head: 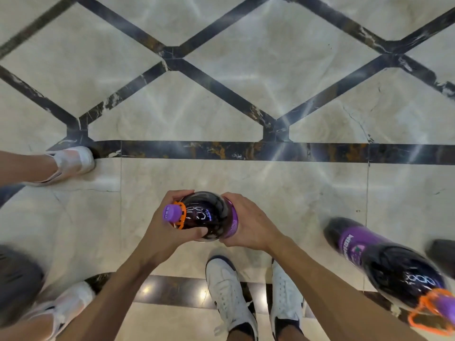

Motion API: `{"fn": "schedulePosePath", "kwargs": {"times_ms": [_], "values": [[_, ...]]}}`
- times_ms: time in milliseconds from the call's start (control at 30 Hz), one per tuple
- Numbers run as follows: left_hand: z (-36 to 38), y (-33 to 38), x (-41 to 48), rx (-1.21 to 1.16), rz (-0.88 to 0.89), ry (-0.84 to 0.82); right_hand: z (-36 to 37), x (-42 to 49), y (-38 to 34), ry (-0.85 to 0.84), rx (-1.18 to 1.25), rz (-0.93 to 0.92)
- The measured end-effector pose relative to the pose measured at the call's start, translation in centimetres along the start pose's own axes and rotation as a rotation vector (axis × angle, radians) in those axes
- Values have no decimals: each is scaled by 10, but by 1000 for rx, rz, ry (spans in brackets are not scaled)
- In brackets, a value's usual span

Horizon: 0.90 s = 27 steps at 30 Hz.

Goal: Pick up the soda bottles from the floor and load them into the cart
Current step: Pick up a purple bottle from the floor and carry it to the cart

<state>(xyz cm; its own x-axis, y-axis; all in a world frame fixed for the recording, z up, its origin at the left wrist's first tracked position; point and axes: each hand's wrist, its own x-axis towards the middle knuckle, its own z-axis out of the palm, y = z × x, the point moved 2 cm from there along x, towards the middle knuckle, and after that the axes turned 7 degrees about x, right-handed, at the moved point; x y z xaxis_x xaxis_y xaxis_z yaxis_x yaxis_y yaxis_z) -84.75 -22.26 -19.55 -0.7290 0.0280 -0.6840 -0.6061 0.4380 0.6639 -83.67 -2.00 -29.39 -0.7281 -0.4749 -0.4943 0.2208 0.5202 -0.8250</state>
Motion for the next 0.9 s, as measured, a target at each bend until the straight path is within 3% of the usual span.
{"fn": "schedulePosePath", "kwargs": {"times_ms": [167, 333, 733, 900], "values": [[-14, 4, -8, -56, -52, 14, -4, 1, -13, -32, -24, -13], [-37, 73, -72, -103, -33, -7, -47, -50, -92, -38, -63, -5], [-152, 377, -363, -104, 208, -5, -207, -287, -469, 82, -174, -32], [-181, 456, -474, -135, 317, -6, -240, -379, -579, 158, -228, -92]]}}
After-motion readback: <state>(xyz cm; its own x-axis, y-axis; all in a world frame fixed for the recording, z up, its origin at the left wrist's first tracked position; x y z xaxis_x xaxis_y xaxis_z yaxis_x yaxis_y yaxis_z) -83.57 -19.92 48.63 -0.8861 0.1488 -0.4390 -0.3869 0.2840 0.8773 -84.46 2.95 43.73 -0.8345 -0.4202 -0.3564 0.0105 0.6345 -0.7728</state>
